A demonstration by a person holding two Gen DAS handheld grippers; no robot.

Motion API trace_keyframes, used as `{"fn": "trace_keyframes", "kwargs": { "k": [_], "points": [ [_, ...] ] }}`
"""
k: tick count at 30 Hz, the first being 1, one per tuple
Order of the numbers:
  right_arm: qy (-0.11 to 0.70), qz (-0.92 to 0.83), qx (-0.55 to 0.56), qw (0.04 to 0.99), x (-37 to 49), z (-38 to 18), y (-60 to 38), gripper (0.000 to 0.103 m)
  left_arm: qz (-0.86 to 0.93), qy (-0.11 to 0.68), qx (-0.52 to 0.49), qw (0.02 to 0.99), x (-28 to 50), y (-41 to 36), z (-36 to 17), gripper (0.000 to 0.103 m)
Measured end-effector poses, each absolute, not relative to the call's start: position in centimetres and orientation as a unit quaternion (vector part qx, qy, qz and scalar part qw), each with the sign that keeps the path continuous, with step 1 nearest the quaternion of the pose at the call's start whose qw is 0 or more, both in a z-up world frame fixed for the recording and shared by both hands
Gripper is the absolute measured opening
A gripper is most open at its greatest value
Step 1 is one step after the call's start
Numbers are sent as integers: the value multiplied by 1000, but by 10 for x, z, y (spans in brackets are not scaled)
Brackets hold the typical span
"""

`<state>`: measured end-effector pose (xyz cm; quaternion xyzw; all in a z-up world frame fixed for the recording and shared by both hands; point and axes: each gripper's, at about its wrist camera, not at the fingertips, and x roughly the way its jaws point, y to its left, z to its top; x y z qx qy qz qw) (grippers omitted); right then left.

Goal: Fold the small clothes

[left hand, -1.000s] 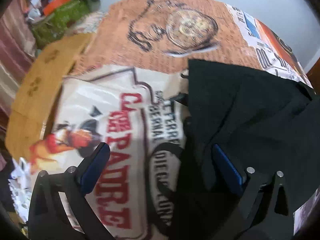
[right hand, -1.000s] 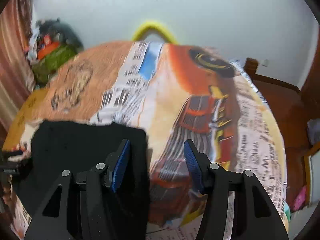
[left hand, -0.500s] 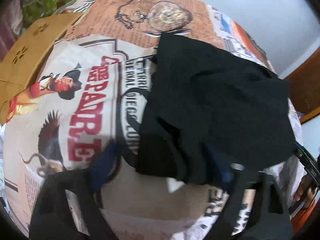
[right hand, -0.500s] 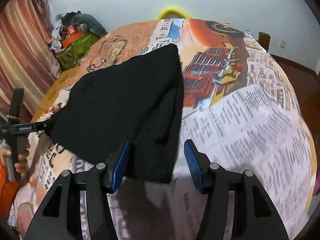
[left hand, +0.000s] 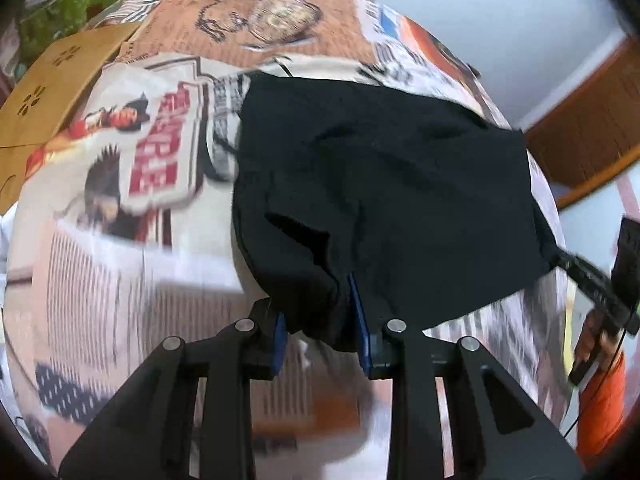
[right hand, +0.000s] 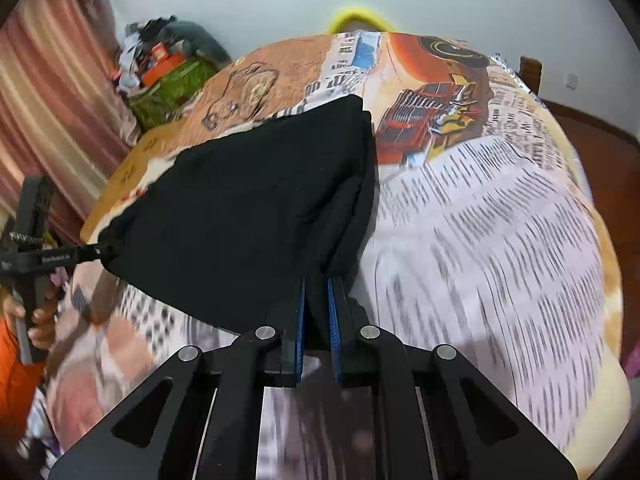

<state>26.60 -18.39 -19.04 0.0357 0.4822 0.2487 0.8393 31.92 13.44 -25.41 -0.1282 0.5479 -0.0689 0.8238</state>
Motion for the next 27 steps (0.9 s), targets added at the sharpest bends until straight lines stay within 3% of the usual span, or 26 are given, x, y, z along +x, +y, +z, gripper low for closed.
{"fn": "trace_keyframes", "kwargs": {
  "k": [6,12,16,27],
  "points": [
    [494,228,9,839,234,-193,-192,10,-39,542,-78,836,285,134,-242,51],
    [456,220,14,863,234,-166,-202,13,2,505,-78,860,298,155,-210,53],
    [437,227,10,870,248,-160,-195,23,-5,498,-88,863,336,155,-203,53],
    [461,249,-27,851,286,-200,-154,25,-60,541,-85,834,441,114,-254,51]
  ]
}}
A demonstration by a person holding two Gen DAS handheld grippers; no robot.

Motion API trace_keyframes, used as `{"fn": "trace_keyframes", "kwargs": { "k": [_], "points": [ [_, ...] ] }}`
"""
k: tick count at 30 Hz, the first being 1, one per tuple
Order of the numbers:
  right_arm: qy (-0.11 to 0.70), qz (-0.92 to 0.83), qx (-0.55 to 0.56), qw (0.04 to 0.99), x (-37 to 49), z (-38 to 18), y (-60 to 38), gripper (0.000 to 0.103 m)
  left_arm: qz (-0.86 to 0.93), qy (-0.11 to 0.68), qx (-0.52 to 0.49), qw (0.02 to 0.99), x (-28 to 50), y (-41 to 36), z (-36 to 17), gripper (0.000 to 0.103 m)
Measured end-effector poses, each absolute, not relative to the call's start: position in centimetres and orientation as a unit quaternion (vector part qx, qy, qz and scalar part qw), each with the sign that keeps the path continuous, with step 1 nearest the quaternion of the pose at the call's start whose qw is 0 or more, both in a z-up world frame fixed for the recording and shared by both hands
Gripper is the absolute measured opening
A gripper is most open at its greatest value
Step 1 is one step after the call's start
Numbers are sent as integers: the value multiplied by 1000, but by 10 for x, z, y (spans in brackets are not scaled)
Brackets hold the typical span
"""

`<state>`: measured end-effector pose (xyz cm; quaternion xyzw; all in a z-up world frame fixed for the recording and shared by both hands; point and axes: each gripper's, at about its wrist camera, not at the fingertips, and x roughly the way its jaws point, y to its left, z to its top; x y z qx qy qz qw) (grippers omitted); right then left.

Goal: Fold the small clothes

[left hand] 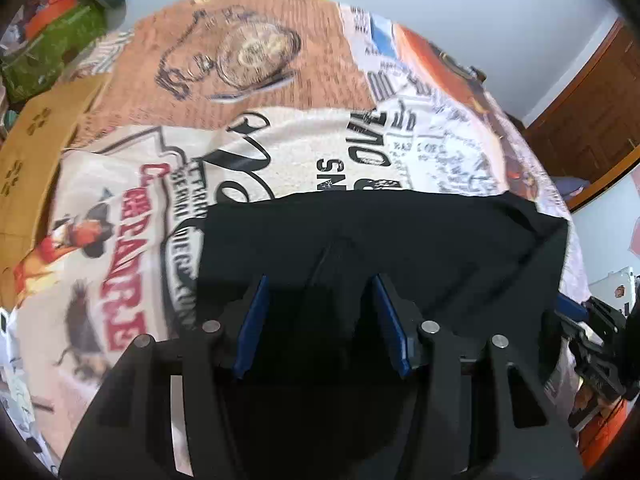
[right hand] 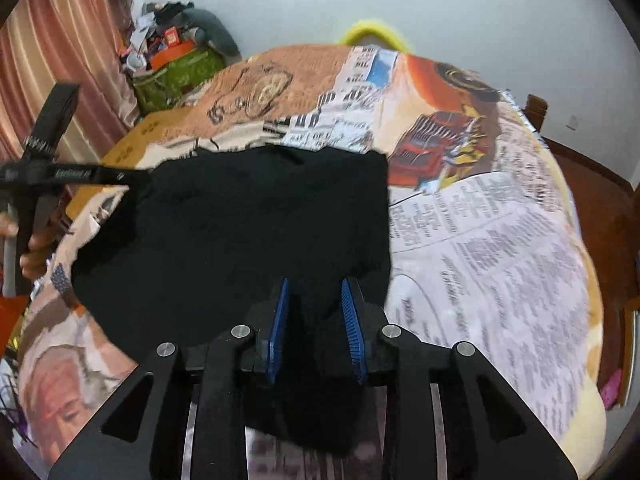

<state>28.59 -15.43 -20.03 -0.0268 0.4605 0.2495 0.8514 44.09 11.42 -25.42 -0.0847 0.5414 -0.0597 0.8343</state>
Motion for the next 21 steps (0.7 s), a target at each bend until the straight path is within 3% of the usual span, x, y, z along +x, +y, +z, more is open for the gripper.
{"fn": "trace_keyframes", "kwargs": {
  "k": [1,2,10,16,18,21],
  "points": [
    [464,250,-27,849,287,-205,-153,25,-60,541,-83,835,444,113,-259,41],
    [464,252,-25,849,288,-207,-154,25,-65,532,-76,841,445,111,-262,10],
    [468,261,-6,844,286,-213,-160,25,-31,482,-42,875,435,117,-247,10],
    [469,251,-17,847,284,-211,-154,25,-15,508,-42,860,437,124,-250,18],
    [474,247,-15,845,283,-208,-155,25,-10,499,-50,865,428,130,-237,36],
    [477,245,-11,844,281,-201,-159,34,-8,480,-42,876,412,138,-215,58]
  ]
}}
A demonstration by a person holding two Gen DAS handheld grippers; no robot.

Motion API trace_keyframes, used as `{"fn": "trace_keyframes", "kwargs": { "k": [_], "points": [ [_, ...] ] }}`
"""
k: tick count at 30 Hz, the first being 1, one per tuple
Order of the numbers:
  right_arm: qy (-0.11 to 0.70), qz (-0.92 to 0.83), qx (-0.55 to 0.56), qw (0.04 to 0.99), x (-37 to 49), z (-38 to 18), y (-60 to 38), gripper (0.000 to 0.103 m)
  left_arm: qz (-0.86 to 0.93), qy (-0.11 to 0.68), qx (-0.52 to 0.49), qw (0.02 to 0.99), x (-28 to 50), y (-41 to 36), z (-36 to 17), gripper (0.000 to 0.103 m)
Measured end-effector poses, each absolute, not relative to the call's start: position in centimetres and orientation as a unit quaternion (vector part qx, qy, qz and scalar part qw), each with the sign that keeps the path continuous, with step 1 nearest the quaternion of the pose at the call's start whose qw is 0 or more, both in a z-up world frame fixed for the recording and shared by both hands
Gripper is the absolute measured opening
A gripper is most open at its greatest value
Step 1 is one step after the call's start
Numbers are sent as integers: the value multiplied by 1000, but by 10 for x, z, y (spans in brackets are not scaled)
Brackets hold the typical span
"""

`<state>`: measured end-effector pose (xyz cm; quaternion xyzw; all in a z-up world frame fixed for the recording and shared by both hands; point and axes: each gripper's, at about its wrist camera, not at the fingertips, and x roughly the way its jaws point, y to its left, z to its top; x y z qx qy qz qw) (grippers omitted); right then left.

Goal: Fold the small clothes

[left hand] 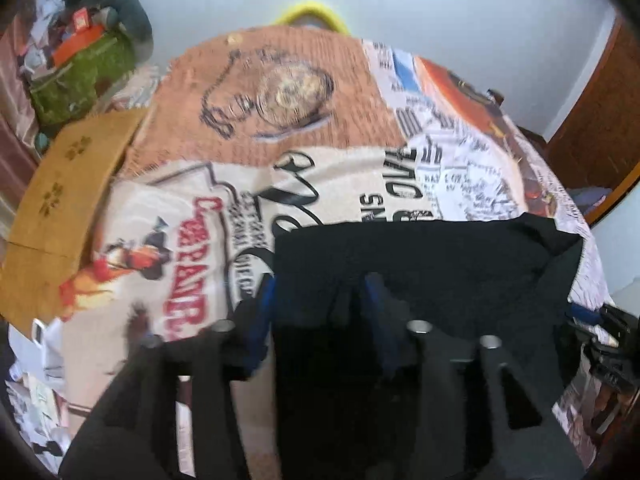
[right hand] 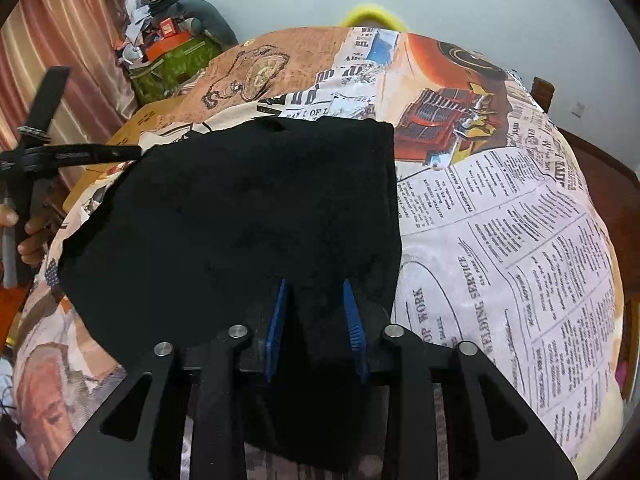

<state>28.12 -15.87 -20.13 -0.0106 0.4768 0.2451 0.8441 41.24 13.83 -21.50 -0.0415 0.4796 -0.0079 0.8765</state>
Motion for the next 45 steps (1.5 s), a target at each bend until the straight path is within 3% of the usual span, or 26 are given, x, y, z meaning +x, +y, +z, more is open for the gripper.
{"fn": "trace_keyframes", "kwargs": {
  "k": [5,14,20,25,27,29,32,38,45],
  "points": [
    [447,231,-4,864,275,-183,-171,55,-1,475,-30,879,391,153,-205,74],
    [469,219,27,855,296,-201,-182,56,-29,540,-100,835,393,162,-262,77],
    [468,234,65,850,316,-207,-181,56,-64,541,-140,826,412,154,-275,76],
    [474,249,87,840,332,-216,-173,53,-73,534,-137,831,423,143,-278,62],
    [467,249,95,843,334,-218,-171,43,-68,530,-139,833,424,141,-277,49],
    [472,255,112,837,335,-218,-172,22,-63,528,-137,836,422,139,-274,35],
    [473,260,116,834,332,-213,-170,11,-52,519,-124,844,414,135,-264,18],
    [436,266,91,855,309,-177,-164,9,-44,486,-115,865,390,136,-232,10],
    [382,291,68,874,274,-114,-145,9,-45,416,-117,901,337,152,-163,10]
  ]
}}
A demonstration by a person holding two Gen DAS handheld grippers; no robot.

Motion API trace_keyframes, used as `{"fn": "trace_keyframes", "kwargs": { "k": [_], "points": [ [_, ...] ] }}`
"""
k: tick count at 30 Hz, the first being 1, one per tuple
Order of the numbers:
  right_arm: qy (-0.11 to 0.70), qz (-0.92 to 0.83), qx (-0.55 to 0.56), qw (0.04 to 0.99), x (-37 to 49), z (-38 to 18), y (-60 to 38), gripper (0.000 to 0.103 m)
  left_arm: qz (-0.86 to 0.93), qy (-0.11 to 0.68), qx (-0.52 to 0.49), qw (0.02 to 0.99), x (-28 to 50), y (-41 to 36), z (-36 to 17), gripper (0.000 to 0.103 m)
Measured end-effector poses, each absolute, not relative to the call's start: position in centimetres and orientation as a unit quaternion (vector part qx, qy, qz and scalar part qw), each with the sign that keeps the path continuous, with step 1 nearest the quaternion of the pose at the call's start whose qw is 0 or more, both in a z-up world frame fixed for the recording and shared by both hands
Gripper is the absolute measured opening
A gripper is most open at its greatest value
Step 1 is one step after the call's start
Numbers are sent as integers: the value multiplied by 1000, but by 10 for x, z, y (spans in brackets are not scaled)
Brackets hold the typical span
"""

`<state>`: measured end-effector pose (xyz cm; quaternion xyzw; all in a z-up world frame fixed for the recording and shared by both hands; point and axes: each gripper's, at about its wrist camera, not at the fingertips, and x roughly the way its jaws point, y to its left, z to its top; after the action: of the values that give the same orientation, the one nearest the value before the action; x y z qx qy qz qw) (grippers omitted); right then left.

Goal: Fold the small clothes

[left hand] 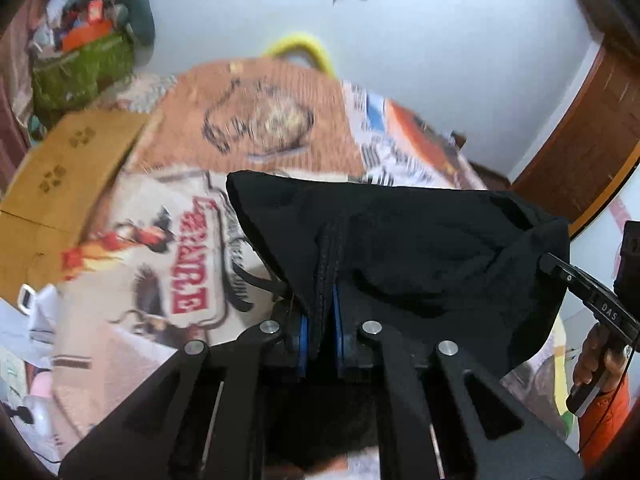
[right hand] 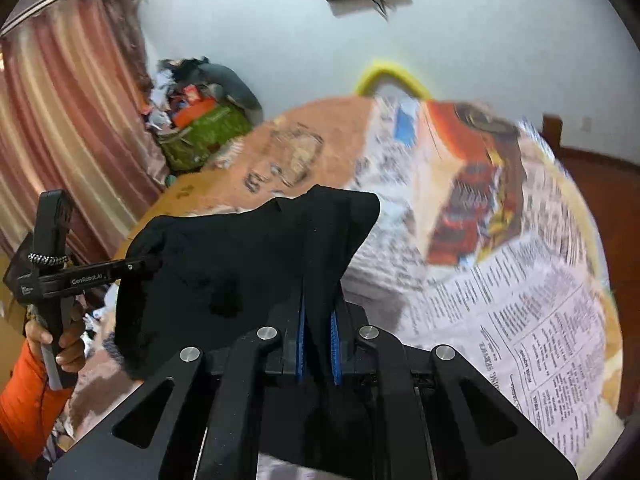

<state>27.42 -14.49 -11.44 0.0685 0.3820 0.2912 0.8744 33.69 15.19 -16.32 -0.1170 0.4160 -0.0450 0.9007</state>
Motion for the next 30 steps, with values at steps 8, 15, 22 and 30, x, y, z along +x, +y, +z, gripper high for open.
{"fn": "trace_keyframes", "kwargs": {
  "k": [8,15,22,30],
  "points": [
    [341,329,53,879,243,-67,-97,8,-9,359,-122,925,275,203,-107,10],
    [340,370,51,863,234,-66,-44,8,31,350,-134,927,239,256,-99,10],
    [389,376,53,839,251,-107,-1,9,60,403,-151,901,251,296,-146,10],
    [472,305,45,826,299,-176,18,10,90,487,-182,849,316,322,-233,21]
  ]
}}
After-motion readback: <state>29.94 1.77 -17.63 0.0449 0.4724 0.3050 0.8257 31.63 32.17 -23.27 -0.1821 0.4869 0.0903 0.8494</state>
